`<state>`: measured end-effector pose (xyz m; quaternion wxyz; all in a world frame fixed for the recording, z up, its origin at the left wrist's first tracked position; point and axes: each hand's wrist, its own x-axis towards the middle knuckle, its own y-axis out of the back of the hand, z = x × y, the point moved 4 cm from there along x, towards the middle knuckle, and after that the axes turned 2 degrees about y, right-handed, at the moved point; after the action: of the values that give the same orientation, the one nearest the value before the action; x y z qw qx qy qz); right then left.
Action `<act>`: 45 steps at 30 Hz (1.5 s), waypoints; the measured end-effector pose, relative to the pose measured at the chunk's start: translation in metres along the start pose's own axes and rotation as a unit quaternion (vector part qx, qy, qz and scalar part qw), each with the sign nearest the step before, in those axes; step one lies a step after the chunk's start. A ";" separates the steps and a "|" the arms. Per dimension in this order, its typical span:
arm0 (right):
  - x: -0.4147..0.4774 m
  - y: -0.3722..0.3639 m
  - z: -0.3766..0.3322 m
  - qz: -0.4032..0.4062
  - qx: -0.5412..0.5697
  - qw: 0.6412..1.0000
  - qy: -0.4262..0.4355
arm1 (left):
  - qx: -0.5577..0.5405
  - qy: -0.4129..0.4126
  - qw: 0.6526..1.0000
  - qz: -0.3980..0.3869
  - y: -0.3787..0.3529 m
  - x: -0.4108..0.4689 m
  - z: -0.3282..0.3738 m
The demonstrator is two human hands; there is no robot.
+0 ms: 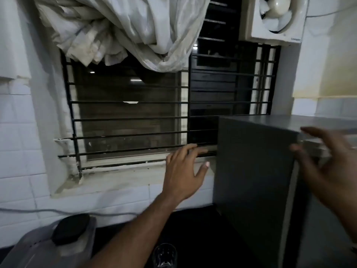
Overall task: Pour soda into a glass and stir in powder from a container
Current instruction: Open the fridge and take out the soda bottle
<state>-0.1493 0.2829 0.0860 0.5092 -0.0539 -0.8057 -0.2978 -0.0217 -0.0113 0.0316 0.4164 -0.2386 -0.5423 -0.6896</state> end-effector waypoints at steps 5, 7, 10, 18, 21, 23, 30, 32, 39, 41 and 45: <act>-0.018 -0.012 0.008 -0.002 -0.130 0.992 -0.002 | -0.125 -0.051 0.987 -0.086 -0.043 0.007 0.070; -0.013 -0.013 0.017 -0.001 -0.141 0.990 -0.013 | -0.160 -0.066 0.981 -0.093 -0.055 0.019 0.095; -0.009 -0.014 0.031 -0.003 -0.139 0.990 -0.013 | -0.214 -0.081 0.967 -0.108 -0.073 0.041 0.132; -0.011 -0.005 0.024 0.048 -0.127 0.991 -0.021 | -0.245 -0.099 0.955 -0.136 -0.108 0.067 0.173; -0.032 0.025 0.035 0.085 -0.093 0.992 -0.022 | -0.208 -0.122 0.964 -0.112 -0.108 0.068 0.173; -0.046 0.054 0.046 0.105 -0.058 0.993 -0.019 | -0.199 -0.125 0.967 -0.100 -0.107 0.068 0.177; -0.073 0.124 0.078 0.128 0.001 0.992 0.012 | -0.092 -0.378 0.917 0.081 -0.109 0.027 0.239; -0.076 0.135 0.084 0.129 0.006 0.991 0.021 | -0.029 -0.489 0.872 -0.005 -0.141 0.022 0.261; -0.080 0.165 0.099 0.122 0.040 0.992 0.018 | 0.360 -0.272 0.805 -0.385 -0.242 0.037 0.265; -0.081 0.170 0.103 0.121 0.054 0.991 0.017 | 0.431 -0.268 0.755 -0.415 -0.259 0.038 0.258; -0.086 0.186 0.110 0.131 0.064 0.989 -0.008 | 0.466 -0.286 0.718 -0.431 -0.278 0.038 0.255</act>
<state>-0.1226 0.5127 0.0581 0.5399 -0.1286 -0.8130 -0.1761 -0.3054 0.2358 -0.0156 -0.0415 0.0594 -0.9326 -0.3535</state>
